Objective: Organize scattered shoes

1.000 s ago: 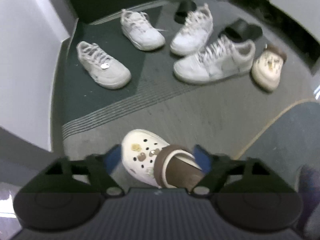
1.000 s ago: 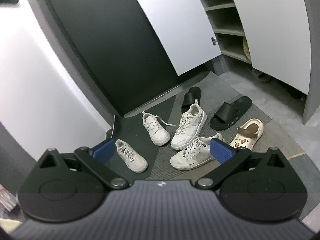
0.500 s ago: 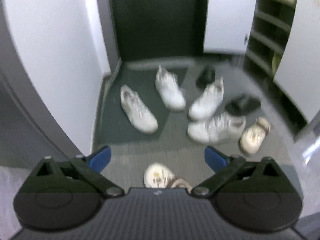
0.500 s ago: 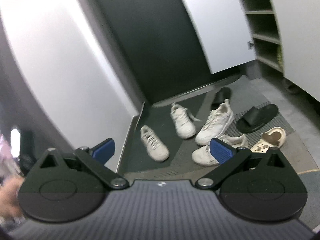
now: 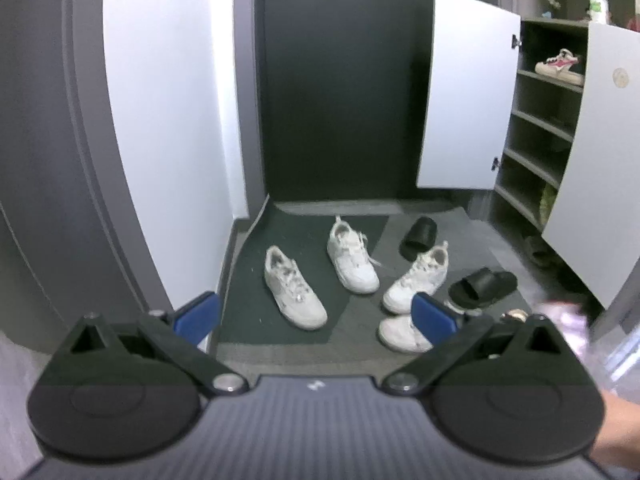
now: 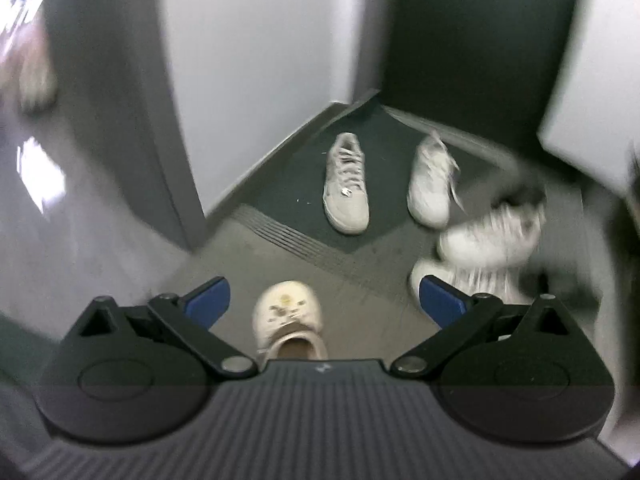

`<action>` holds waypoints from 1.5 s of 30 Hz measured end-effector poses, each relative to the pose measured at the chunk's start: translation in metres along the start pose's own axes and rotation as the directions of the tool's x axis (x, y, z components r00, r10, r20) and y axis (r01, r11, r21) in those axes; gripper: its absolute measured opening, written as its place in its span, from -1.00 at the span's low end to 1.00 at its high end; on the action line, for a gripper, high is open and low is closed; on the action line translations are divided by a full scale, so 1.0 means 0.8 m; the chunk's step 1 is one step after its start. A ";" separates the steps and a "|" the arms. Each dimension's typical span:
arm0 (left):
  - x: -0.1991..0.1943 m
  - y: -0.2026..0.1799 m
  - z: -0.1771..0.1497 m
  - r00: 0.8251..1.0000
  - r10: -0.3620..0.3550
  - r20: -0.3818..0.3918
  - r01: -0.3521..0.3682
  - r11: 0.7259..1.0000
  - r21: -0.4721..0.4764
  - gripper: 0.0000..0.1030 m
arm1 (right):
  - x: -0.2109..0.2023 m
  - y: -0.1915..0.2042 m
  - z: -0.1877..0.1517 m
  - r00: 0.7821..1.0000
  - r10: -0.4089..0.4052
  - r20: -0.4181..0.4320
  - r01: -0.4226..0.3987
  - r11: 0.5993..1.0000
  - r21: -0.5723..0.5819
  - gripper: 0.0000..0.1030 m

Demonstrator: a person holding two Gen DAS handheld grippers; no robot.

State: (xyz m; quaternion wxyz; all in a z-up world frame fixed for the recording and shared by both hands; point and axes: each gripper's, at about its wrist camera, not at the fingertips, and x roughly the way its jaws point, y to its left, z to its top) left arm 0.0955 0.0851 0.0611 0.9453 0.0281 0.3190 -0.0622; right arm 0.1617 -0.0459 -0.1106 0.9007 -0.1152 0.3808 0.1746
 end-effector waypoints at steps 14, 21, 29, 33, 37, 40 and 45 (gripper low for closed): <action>0.044 0.063 -0.011 0.992 0.056 -0.112 -0.073 0.985 -0.154 0.99 | 0.157 0.067 -0.148 0.982 0.010 0.190 -0.059 0.965 0.255 1.00; 0.062 0.047 -0.013 0.987 0.104 -0.123 -0.118 0.986 -0.116 0.99 | 0.169 0.071 -0.210 0.985 -0.040 0.168 -0.033 0.912 0.410 1.00; 0.061 0.051 -0.011 0.987 0.097 -0.129 -0.116 0.982 -0.152 0.99 | 0.212 0.067 -0.230 0.992 -0.038 0.124 0.009 0.973 0.229 1.00; 0.066 0.057 -0.013 0.983 0.126 -0.131 -0.147 0.975 -0.164 0.99 | 0.251 0.064 -0.212 0.994 -0.050 0.101 0.049 0.999 0.014 1.00; 0.074 0.058 -0.015 0.977 0.160 -0.144 -0.182 0.971 -0.157 0.99 | 0.303 0.058 -0.208 0.999 -0.022 0.034 0.025 0.997 -0.079 1.00; 0.086 0.054 -0.015 0.973 0.171 -0.153 -0.191 0.973 -0.130 0.99 | 0.332 0.059 -0.208 1.000 -0.010 0.009 0.011 0.994 -0.105 1.00; 0.112 0.057 -0.014 0.957 0.204 -0.206 -0.229 0.968 -0.105 0.99 | 0.350 0.048 -0.208 0.999 0.043 0.011 -0.043 0.998 -0.037 1.00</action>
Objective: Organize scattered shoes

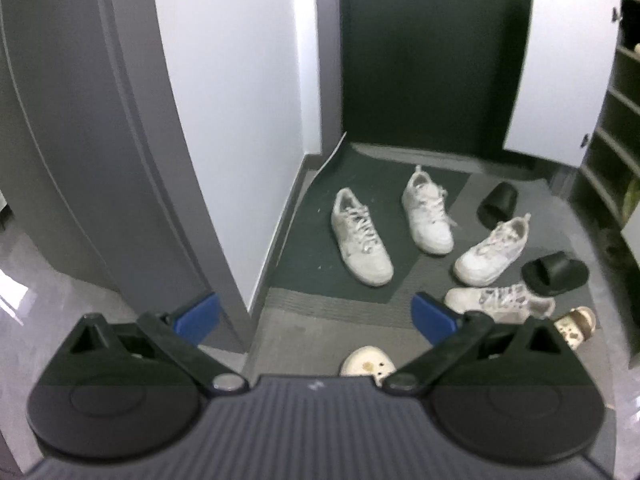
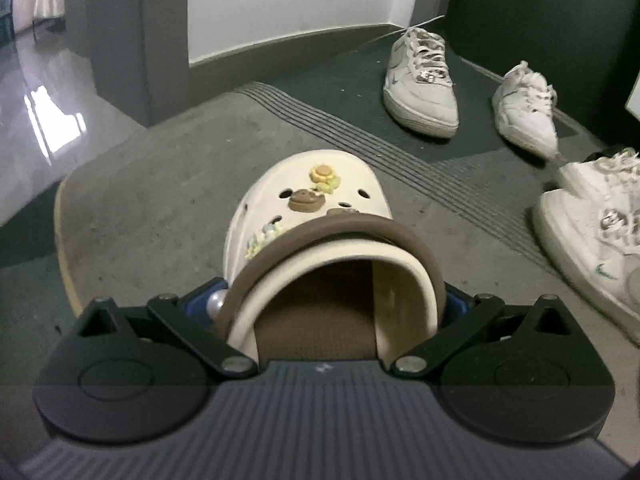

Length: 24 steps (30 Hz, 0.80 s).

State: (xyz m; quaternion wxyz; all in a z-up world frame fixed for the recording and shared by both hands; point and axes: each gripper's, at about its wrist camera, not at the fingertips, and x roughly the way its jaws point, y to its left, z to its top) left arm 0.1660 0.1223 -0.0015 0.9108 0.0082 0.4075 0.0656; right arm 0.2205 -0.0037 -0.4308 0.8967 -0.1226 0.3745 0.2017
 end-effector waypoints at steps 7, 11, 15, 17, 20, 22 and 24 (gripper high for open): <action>0.005 -0.013 0.005 0.997 -0.059 -0.038 0.059 0.998 -0.006 0.99 | -0.007 0.009 -0.011 0.999 -0.050 0.012 0.049 0.994 0.096 1.00; -0.003 -0.012 0.005 0.998 -0.056 -0.018 0.055 0.998 -0.019 0.99 | -0.012 0.020 -0.026 0.999 -0.039 -0.001 0.039 0.995 -0.095 1.00; -0.002 -0.010 0.004 0.996 -0.078 -0.041 0.076 0.996 -0.035 0.99 | -0.010 0.015 -0.024 1.000 -0.017 -0.016 0.015 0.995 -0.099 1.00; -0.002 -0.009 0.005 0.996 -0.081 -0.039 0.080 0.996 -0.042 0.99 | -0.004 0.016 -0.022 0.999 -0.022 -0.027 0.019 0.995 -0.094 1.00; -0.004 -0.009 0.007 0.996 -0.079 -0.028 0.078 0.996 -0.043 0.99 | 0.002 0.013 -0.012 0.997 -0.023 -0.077 0.021 0.999 -0.026 1.00; -0.005 -0.009 0.008 0.997 -0.077 -0.026 0.076 0.996 -0.044 0.99 | 0.003 0.012 -0.007 0.995 -0.032 -0.097 0.035 0.999 0.026 1.00; -0.004 -0.008 0.008 0.996 -0.080 -0.030 0.078 0.996 -0.050 0.99 | -0.002 0.010 0.001 0.995 -0.045 -0.085 0.060 0.982 0.180 0.93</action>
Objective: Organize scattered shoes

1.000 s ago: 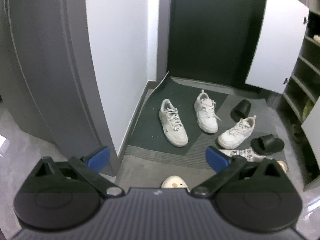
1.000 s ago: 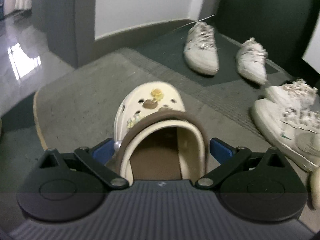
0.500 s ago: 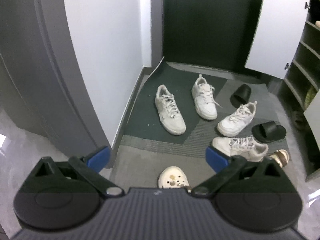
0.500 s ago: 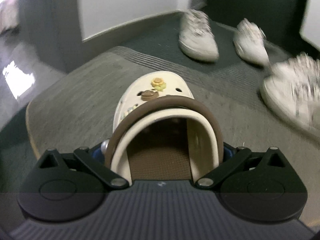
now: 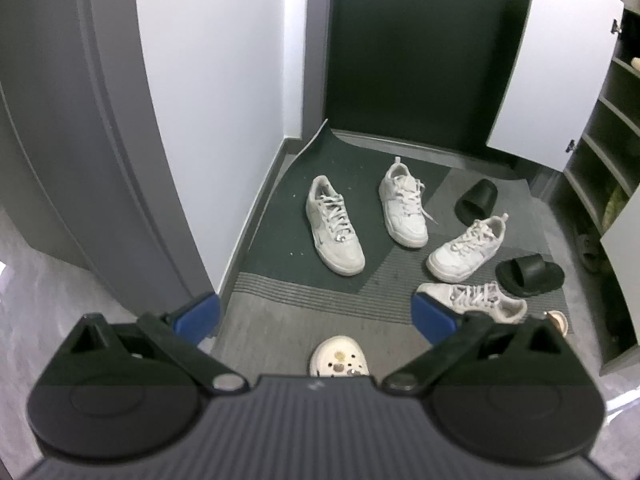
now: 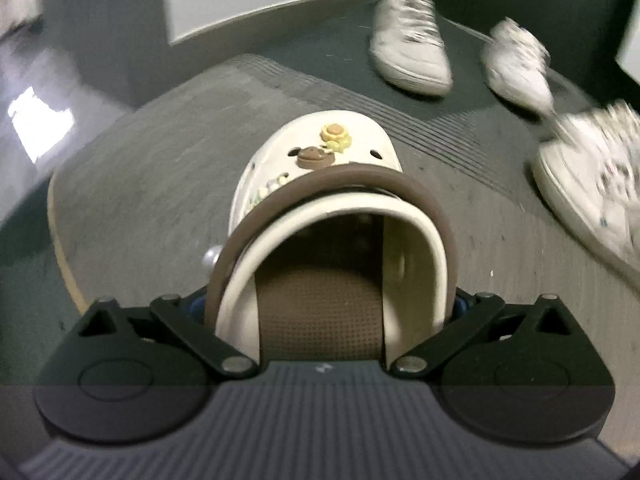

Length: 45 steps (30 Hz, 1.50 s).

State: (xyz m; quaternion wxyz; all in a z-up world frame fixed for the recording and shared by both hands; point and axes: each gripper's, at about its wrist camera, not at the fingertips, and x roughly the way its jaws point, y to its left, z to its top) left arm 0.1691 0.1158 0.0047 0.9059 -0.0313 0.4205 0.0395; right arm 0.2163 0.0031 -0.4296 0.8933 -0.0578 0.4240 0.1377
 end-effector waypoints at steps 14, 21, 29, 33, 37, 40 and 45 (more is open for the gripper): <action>-0.009 0.007 0.002 1.000 0.007 0.022 -0.007 1.000 -0.004 0.99 | -0.014 0.074 0.037 0.986 -0.107 0.130 0.058 0.940 0.336 0.88; -0.013 0.016 0.003 0.998 0.034 0.044 -0.034 0.999 0.002 0.99 | 0.025 0.103 0.016 0.995 -0.061 0.085 0.047 0.987 0.156 1.00; -0.034 0.023 0.014 0.995 0.014 0.099 -0.013 1.000 -0.012 0.99 | -0.036 0.073 0.017 0.992 0.018 0.126 -0.059 0.941 0.334 1.00; -0.048 0.017 0.019 0.990 0.001 0.138 0.001 1.000 -0.010 0.99 | -0.085 0.063 0.022 0.983 -0.011 0.183 -0.046 0.951 0.306 1.00; -0.058 0.003 0.017 0.986 0.004 0.166 -0.007 1.000 0.018 0.99 | -0.151 0.019 0.048 0.969 -0.063 0.238 -0.012 0.953 0.302 1.00; -0.071 -0.015 0.008 0.974 0.020 0.227 -0.041 0.996 0.085 0.99 | -0.192 -0.012 0.061 0.963 -0.111 0.247 0.024 0.945 0.327 1.00; -0.087 -0.040 -0.013 0.966 -0.023 0.256 -0.022 0.985 0.171 1.00 | -0.284 -0.065 0.089 0.941 -0.196 0.277 0.099 0.939 0.330 1.00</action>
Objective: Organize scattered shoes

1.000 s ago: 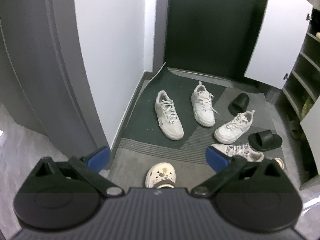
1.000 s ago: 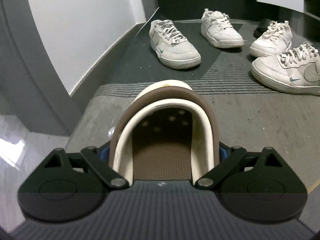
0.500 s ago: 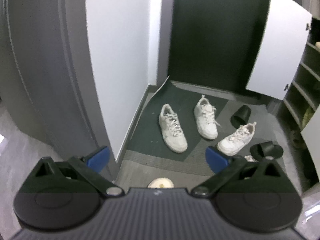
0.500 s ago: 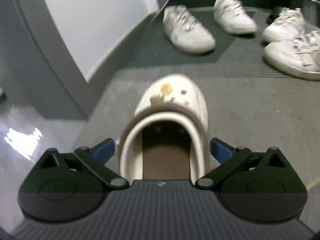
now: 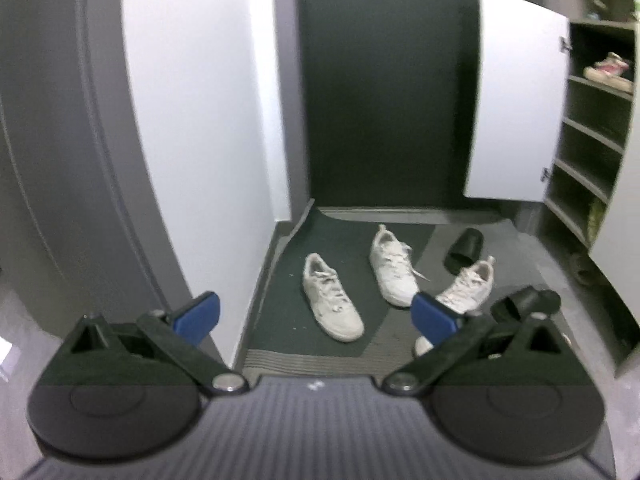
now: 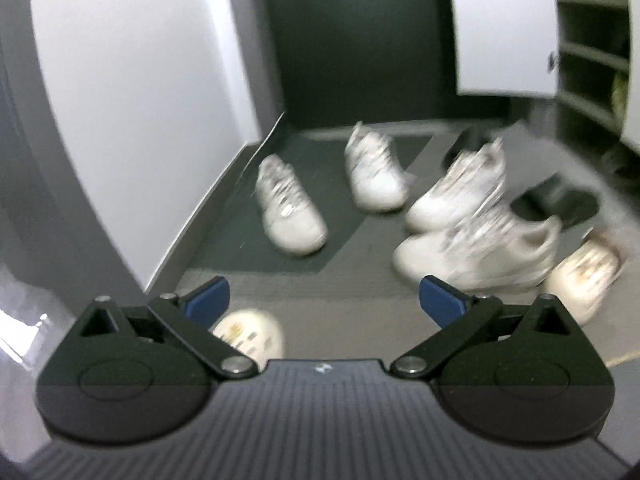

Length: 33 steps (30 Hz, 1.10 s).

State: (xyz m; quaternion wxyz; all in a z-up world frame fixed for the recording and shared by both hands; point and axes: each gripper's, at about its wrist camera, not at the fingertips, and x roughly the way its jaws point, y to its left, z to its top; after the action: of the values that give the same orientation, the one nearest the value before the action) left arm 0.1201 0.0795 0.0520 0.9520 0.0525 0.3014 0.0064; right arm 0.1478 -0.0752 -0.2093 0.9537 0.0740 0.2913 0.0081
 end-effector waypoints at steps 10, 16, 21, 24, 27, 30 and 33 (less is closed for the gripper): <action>-0.035 -0.065 -0.031 0.985 -0.164 0.058 0.151 0.971 0.183 1.00 | -0.218 -0.111 0.168 0.980 -0.197 0.037 0.188 0.967 0.170 1.00; -0.011 -0.134 -0.058 0.956 -0.292 0.016 0.267 0.892 0.365 1.00 | -0.347 -0.200 0.168 0.962 -0.203 0.180 0.118 0.910 0.398 1.00; 0.003 -0.214 -0.087 0.902 -0.428 -0.045 0.368 0.712 0.598 1.00 | -0.397 -0.240 0.120 0.905 -0.300 0.302 0.112 0.853 0.509 1.00; 0.024 -0.271 -0.104 0.846 -0.521 -0.112 0.467 0.624 0.627 1.00 | -0.406 -0.256 0.113 0.898 -0.286 0.333 0.057 0.828 0.558 1.00; 0.071 -0.329 -0.130 0.809 -0.553 -0.200 0.547 0.584 0.599 1.00 | -0.416 -0.269 0.107 0.870 -0.350 0.348 0.078 0.793 0.604 1.00; 0.138 -0.391 -0.162 0.801 -0.522 -0.294 0.583 0.566 0.583 1.00 | -0.415 -0.285 0.100 0.879 -0.341 0.333 0.033 0.741 0.671 1.00; 0.206 -0.445 -0.187 0.807 -0.500 -0.313 0.578 0.563 0.590 1.00 | -0.402 -0.300 0.096 0.895 -0.323 0.306 -0.006 0.679 0.734 1.00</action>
State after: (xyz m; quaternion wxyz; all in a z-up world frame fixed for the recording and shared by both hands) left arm 0.1623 -0.2530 -0.2013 0.8069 0.2906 0.3367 -0.3888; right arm -0.0832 -0.3416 -0.0025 0.8837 0.4143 0.0685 -0.2068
